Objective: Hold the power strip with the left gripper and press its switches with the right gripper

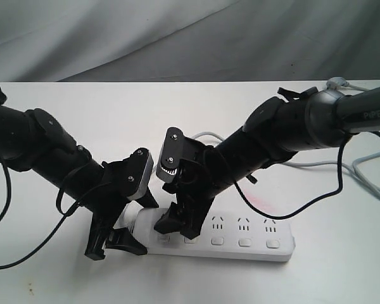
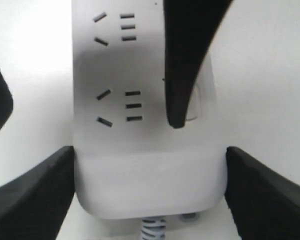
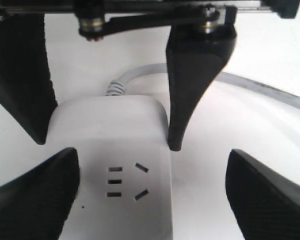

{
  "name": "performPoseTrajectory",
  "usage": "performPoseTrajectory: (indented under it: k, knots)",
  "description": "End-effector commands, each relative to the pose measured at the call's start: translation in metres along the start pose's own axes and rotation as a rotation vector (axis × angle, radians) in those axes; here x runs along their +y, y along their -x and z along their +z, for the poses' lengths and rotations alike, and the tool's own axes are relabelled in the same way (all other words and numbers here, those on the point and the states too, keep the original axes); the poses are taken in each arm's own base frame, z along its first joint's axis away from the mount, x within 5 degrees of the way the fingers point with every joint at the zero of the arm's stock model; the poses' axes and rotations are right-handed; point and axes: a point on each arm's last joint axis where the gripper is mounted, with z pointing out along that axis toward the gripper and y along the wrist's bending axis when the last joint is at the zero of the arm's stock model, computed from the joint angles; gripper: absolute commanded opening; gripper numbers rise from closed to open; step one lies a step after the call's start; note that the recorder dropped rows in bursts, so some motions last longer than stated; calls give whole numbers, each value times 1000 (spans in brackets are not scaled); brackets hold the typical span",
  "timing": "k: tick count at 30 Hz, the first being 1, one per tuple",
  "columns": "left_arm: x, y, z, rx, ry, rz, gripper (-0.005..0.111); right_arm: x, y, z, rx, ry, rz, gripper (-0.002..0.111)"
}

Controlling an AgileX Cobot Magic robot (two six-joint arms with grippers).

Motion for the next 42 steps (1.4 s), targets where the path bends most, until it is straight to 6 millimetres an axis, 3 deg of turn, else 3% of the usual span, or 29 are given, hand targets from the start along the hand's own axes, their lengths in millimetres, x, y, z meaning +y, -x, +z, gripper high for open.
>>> performPoseTrajectory:
  k: [1,20,23,27,30,35,42]
  knots:
    - [2,1,0,9,20,11,0,2,-2,1,12,10,-20,74]
    - [2,1,0,9,20,11,0,-1,-28,23,123,30,-14,74]
    - [2,1,0,9,20,11,0,2,-16,14,70,39,21,74]
    - [2,1,0,9,20,11,0,4,13,-17,-25,-14,1,74]
    - [2,1,0,9,20,11,0,5,23,-37,-57,-36,-28,74]
    - [2,1,0,9,20,11,0,-2,12,-53,-16,-32,-12,74]
    - [2,1,0,9,20,11,0,2,-11,-51,32,-18,25,74]
